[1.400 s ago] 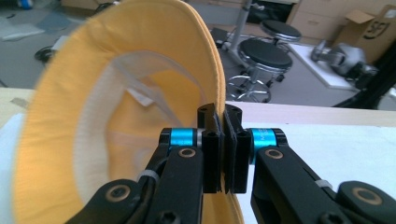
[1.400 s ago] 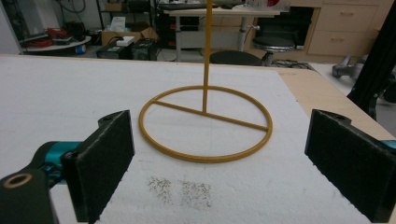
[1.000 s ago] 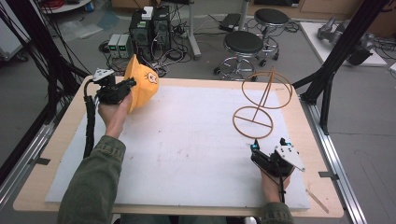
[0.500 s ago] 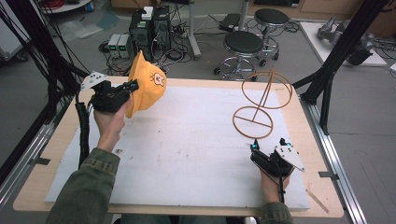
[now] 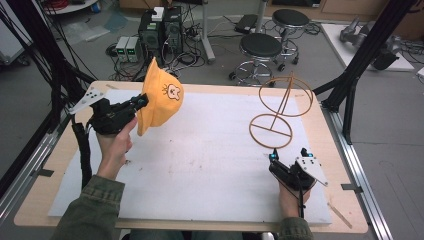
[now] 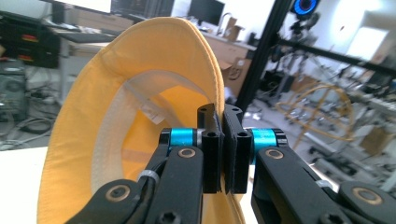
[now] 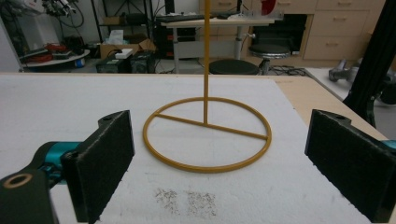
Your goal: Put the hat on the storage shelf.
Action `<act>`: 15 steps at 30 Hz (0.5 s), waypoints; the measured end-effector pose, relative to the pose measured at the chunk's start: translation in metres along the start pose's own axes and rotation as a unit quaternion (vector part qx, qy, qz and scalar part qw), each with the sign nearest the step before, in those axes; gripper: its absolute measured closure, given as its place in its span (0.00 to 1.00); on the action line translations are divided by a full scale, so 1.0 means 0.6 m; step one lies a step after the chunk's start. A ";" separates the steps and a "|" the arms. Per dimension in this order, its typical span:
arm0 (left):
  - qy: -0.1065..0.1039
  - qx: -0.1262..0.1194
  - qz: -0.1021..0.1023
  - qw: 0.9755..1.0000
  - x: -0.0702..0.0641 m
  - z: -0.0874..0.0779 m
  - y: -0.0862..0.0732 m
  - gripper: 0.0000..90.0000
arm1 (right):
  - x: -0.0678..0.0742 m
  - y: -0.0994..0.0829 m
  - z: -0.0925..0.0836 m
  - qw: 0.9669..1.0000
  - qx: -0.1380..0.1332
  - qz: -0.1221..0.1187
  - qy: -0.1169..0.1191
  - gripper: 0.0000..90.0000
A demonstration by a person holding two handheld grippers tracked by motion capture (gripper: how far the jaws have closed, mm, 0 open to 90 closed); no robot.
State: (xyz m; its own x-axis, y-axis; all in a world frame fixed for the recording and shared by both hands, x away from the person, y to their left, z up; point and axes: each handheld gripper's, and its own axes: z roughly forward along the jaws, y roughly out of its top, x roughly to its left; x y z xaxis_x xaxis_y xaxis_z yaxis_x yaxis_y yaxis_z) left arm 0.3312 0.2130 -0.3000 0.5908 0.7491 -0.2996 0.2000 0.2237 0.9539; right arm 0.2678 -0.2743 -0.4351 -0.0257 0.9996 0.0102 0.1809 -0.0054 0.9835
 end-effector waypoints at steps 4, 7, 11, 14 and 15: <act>-0.015 -0.004 -0.003 1.000 -0.006 -0.008 -0.005 0.96 | 0.008 0.007 -0.007 1.000 -0.011 -0.003 0.009 0.08; -0.030 -0.011 -0.007 0.999 -0.017 -0.012 -0.008 0.96 | 0.019 0.014 -0.014 0.999 -0.031 -0.002 0.024 0.08; -0.050 -0.013 -0.005 0.999 -0.035 -0.014 -0.011 0.96 | 0.037 0.026 -0.021 0.996 -0.063 -0.007 0.058 0.08; -0.065 -0.014 -0.001 0.998 -0.048 -0.012 -0.014 0.96 | 0.049 0.036 -0.023 0.993 -0.085 -0.030 0.081 0.08; -0.065 -0.014 -0.001 0.998 -0.048 -0.012 -0.014 0.96 | 0.052 0.039 -0.023 0.991 -0.091 -0.031 0.093 0.08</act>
State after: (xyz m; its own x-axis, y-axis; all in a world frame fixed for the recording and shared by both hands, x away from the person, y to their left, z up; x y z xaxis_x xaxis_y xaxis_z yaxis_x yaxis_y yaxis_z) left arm 0.3068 0.1937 -0.2992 0.6878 0.6614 -0.2990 0.1805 0.2431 0.9531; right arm 0.2574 -0.2436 -0.4093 -0.2148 0.9760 -0.0349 -0.0065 0.0344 0.9994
